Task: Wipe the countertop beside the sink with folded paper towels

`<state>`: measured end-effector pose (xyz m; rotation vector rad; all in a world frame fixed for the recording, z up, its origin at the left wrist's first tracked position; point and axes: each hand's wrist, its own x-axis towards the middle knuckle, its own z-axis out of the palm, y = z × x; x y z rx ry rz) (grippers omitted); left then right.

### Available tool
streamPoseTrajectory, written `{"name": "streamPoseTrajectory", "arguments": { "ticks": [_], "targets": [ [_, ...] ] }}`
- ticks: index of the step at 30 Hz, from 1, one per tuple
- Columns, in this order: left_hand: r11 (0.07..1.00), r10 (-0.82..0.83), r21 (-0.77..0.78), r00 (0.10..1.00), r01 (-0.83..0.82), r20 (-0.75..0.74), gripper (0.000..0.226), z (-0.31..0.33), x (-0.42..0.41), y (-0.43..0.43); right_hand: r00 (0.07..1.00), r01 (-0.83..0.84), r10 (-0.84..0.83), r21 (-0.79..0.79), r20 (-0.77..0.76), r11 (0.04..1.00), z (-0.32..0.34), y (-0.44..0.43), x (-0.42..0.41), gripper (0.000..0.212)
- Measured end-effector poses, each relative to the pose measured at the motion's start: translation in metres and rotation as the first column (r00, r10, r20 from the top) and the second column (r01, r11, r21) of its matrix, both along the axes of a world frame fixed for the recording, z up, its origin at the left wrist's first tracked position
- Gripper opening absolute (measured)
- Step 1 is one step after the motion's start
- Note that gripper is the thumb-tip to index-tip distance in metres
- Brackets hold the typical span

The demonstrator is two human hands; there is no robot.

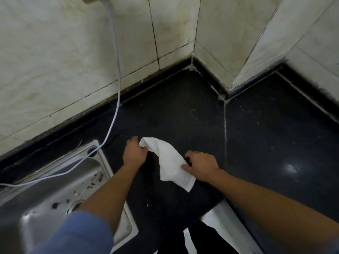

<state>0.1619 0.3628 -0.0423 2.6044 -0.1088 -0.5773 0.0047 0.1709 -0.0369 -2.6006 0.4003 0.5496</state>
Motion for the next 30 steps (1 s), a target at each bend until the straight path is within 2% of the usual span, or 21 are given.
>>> {"name": "streamPoseTrajectory", "arguments": {
  "ticks": [2, 4, 8, 12, 14, 16, 17, 20, 21, 23, 25, 27, 29, 30],
  "targets": [
    [1.000, 0.010, -0.006, 0.998, -0.011, -0.059, 0.034, -0.011, 0.010, -0.004, 0.996, -0.042, 0.038, -0.038, -0.085, 0.998, -0.009, 0.014, -0.008, 0.036],
    [1.000, 0.002, 0.006, 0.998, -0.002, -0.058, 0.015, -0.013, 0.010, -0.010, 0.995, -0.008, 0.005, -0.031, -0.104, 1.000, -0.011, 0.013, -0.012, 0.031],
    [0.999, -0.054, 0.001, 0.998, 0.054, -0.026, 0.009, -0.009, -0.002, -0.004, 0.979, 0.202, -0.199, -0.076, 0.043, 0.977, 0.000, -0.019, 0.001, 0.020],
    [0.993, -0.044, -0.113, 0.996, 0.035, -0.080, 0.023, -0.004, -0.013, 0.011, 0.969, 0.242, -0.223, -0.223, 0.108, 0.944, 0.007, -0.054, 0.019, 0.020],
    [0.985, -0.017, -0.175, 0.995, -0.001, -0.102, 0.020, -0.002, -0.016, 0.016, 0.963, 0.189, -0.126, -0.264, 0.239, 0.946, 0.010, -0.049, 0.020, 0.020],
    [0.971, 0.034, -0.231, 0.991, -0.063, -0.129, 0.016, -0.002, -0.019, 0.018, 0.926, 0.065, 0.013, -0.195, 0.377, 0.979, 0.011, -0.028, 0.012, 0.020],
    [0.965, 0.044, -0.249, 0.989, -0.078, -0.141, 0.017, -0.003, -0.020, 0.019, 0.920, -0.034, 0.087, -0.145, 0.381, 0.989, 0.009, -0.015, 0.005, 0.025],
    [0.964, 0.008, -0.260, 0.986, -0.051, -0.166, 0.020, -0.003, -0.024, 0.023, 0.937, -0.292, 0.316, -0.163, 0.151, 0.943, -0.011, 0.015, -0.019, 0.047],
    [0.965, -0.015, -0.261, 0.985, -0.031, -0.172, 0.017, -0.004, -0.025, 0.025, 0.937, -0.301, 0.327, -0.185, 0.126, 0.935, -0.017, 0.017, -0.023, 0.045],
    [0.967, -0.060, -0.256, 0.981, 0.012, -0.182, 0.014, -0.004, -0.028, 0.031, 0.954, -0.238, 0.265, -0.178, 0.144, 0.955, -0.020, 0.016, -0.025, 0.026],
    [0.970, -0.097, -0.237, 0.973, 0.045, -0.209, 0.013, -0.005, -0.029, 0.038, 0.970, -0.224, 0.232, -0.096, 0.071, 0.970, -0.015, 0.012, -0.020, 0.019],
    [0.973, -0.115, -0.224, 0.964, 0.060, -0.240, 0.015, -0.004, -0.029, 0.044, 0.980, -0.186, 0.192, 0.095, -0.060, 0.978, -0.005, 0.008, -0.014, 0.013],
    [0.964, -0.055, -0.267, 0.963, -0.019, -0.264, 0.016, 0.000, -0.026, 0.048, 0.993, -0.015, 0.049, 0.315, -0.103, 0.949, 0.007, 0.006, -0.009, 0.005],
    [0.950, -0.003, -0.302, 0.961, -0.084, -0.276, 0.017, 0.003, -0.024, 0.049, 0.992, 0.103, -0.061, 0.411, -0.113, 0.906, 0.014, 0.004, -0.005, 0.008]
  ]
}}
